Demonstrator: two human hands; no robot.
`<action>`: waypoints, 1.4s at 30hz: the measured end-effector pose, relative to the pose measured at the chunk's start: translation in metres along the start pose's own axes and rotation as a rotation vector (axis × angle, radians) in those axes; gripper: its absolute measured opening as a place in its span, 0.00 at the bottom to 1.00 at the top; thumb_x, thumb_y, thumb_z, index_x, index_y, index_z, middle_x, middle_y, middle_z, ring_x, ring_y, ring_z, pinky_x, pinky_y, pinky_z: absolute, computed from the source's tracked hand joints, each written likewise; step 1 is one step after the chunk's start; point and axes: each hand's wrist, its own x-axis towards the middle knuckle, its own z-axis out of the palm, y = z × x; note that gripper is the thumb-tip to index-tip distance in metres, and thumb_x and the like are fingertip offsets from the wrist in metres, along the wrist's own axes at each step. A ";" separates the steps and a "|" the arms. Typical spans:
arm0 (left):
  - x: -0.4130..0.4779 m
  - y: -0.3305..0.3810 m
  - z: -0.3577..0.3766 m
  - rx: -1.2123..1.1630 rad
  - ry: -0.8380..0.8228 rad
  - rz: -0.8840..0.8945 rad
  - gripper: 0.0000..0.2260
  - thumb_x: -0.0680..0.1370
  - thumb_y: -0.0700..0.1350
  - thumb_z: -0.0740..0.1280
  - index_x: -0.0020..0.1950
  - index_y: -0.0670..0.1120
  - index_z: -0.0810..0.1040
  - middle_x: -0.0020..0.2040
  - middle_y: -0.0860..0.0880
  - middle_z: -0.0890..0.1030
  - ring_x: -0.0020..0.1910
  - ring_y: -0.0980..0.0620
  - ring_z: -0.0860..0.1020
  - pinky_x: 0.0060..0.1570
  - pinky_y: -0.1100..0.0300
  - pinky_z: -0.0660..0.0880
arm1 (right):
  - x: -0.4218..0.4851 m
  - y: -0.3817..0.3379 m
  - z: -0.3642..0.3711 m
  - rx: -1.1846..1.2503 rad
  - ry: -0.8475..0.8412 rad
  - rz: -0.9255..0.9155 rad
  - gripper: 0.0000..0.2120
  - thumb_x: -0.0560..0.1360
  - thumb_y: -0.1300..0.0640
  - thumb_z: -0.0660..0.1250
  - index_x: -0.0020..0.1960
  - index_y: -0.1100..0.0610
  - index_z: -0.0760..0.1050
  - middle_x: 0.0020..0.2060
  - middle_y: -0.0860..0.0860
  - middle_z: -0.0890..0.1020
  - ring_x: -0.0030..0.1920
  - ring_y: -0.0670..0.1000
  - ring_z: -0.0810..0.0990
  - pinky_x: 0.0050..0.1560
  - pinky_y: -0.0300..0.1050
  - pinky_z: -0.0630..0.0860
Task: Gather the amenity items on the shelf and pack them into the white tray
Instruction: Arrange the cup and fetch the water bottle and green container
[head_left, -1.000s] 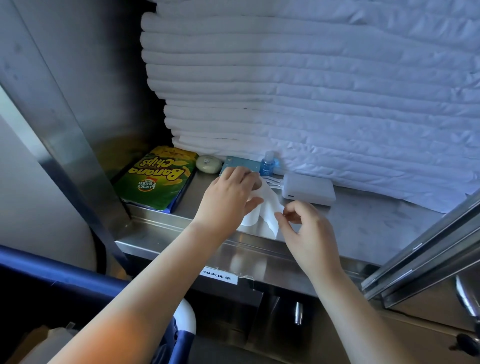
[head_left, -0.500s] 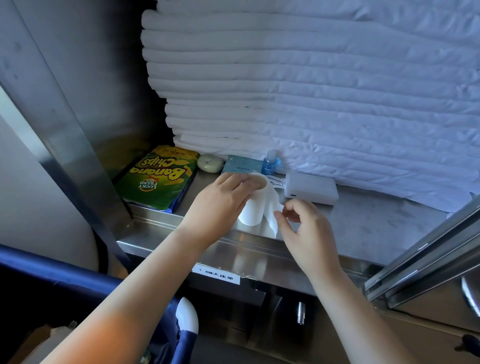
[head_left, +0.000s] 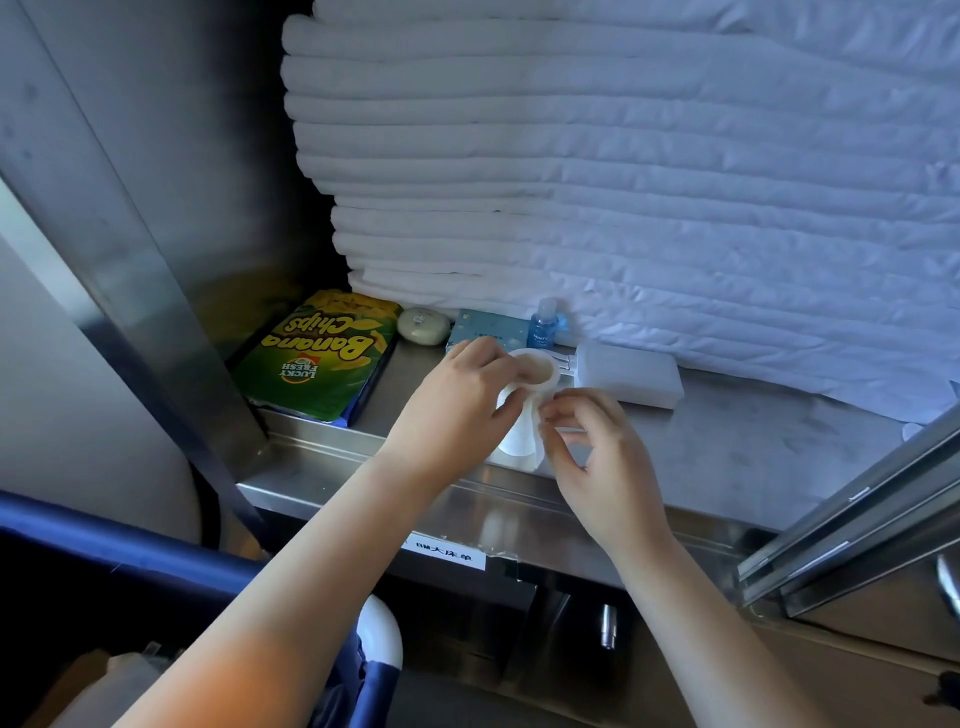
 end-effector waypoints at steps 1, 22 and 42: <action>0.000 -0.001 -0.001 0.001 -0.011 0.000 0.11 0.72 0.35 0.69 0.53 0.43 0.81 0.44 0.46 0.78 0.46 0.45 0.74 0.43 0.68 0.61 | -0.001 0.000 0.000 0.008 -0.005 -0.010 0.05 0.74 0.60 0.67 0.49 0.54 0.77 0.50 0.43 0.77 0.48 0.42 0.79 0.50 0.39 0.78; 0.008 -0.005 0.006 0.163 0.027 0.103 0.20 0.69 0.41 0.72 0.61 0.47 0.78 0.57 0.48 0.78 0.57 0.46 0.71 0.55 0.58 0.66 | 0.006 -0.002 0.042 0.228 0.119 0.318 0.17 0.68 0.54 0.70 0.53 0.45 0.68 0.47 0.36 0.77 0.49 0.37 0.77 0.44 0.32 0.76; 0.020 -0.020 0.000 0.180 -0.215 0.073 0.24 0.74 0.54 0.66 0.70 0.54 0.68 0.69 0.52 0.67 0.67 0.51 0.64 0.60 0.56 0.66 | 0.006 0.000 0.050 0.182 0.106 0.211 0.17 0.70 0.58 0.71 0.57 0.51 0.72 0.51 0.44 0.77 0.50 0.41 0.78 0.48 0.31 0.74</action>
